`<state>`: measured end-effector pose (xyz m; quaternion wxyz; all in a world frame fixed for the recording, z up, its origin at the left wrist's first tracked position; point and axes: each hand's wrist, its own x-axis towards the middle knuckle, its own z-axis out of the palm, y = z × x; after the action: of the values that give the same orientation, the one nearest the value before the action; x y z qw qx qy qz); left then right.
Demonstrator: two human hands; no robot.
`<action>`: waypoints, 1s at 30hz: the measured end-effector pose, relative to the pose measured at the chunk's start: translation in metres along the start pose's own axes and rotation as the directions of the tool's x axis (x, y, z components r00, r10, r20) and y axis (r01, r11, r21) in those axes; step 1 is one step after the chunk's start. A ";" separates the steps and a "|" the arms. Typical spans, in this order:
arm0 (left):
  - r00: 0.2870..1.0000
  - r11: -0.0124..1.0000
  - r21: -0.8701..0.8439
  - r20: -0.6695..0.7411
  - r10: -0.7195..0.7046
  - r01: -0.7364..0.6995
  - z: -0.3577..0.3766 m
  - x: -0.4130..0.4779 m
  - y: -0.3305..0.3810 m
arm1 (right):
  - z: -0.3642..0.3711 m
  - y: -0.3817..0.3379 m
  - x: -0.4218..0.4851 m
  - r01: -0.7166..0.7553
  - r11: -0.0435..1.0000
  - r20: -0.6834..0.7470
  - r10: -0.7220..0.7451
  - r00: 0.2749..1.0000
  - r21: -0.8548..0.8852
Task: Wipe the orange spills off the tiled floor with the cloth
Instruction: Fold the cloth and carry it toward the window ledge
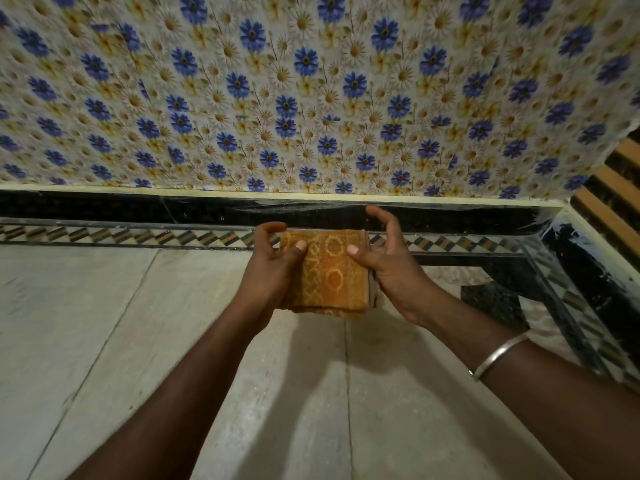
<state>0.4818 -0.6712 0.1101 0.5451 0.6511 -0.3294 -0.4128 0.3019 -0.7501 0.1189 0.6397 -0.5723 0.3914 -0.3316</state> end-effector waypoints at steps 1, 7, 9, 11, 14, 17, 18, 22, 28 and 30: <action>1.000 1.000 0.020 -0.015 0.018 -0.017 0.002 -0.002 -0.002 | 0.002 0.001 -0.001 0.030 0.999 -0.017 -0.030 0.999 -0.013; 0.985 0.983 0.061 0.008 0.174 -0.174 0.010 -0.008 -0.007 | 0.004 0.005 -0.001 0.009 0.979 -0.041 -0.017 0.999 -0.203; 0.989 0.989 -0.011 0.033 0.145 -0.144 0.012 -0.008 -0.006 | 0.004 0.002 -0.001 -0.017 0.972 -0.043 0.007 0.999 -0.234; 0.994 0.993 -0.090 0.078 0.080 -0.073 0.012 -0.010 -0.003 | 0.003 -0.001 -0.003 -0.071 0.991 0.011 0.072 0.997 -0.114; 0.990 0.984 -0.178 0.138 0.010 0.015 0.009 -0.008 0.000 | -0.001 0.001 -0.006 -0.127 0.992 0.099 0.128 0.987 -0.012; 0.997 0.979 -0.202 0.078 0.016 0.000 0.006 -0.005 -0.001 | -0.003 0.002 -0.004 -0.140 0.984 0.045 0.136 0.990 0.107; 0.999 0.980 -0.199 0.043 0.030 -0.021 0.007 -0.005 0.000 | -0.003 0.001 -0.002 -0.129 0.979 0.011 0.129 0.992 0.156; 0.999 0.985 -0.167 -0.018 0.049 -0.051 0.016 -0.007 0.008 | -0.003 -0.003 0.000 -0.035 0.984 -0.040 0.042 0.998 0.172; 0.965 0.929 0.282 0.166 0.200 -0.241 0.012 -0.002 0.027 | -0.008 -0.012 0.001 0.124 0.952 0.140 -0.087 0.986 -0.278; 0.950 0.821 0.484 0.222 0.221 -0.304 0.009 -0.002 0.037 | -0.011 -0.018 0.002 0.152 0.908 0.207 -0.074 0.975 -0.390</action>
<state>0.4740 -0.6808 0.1464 0.3765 0.6863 -0.5553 -0.2808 0.2933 -0.7592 0.1358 0.5217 -0.7422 0.3554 -0.2250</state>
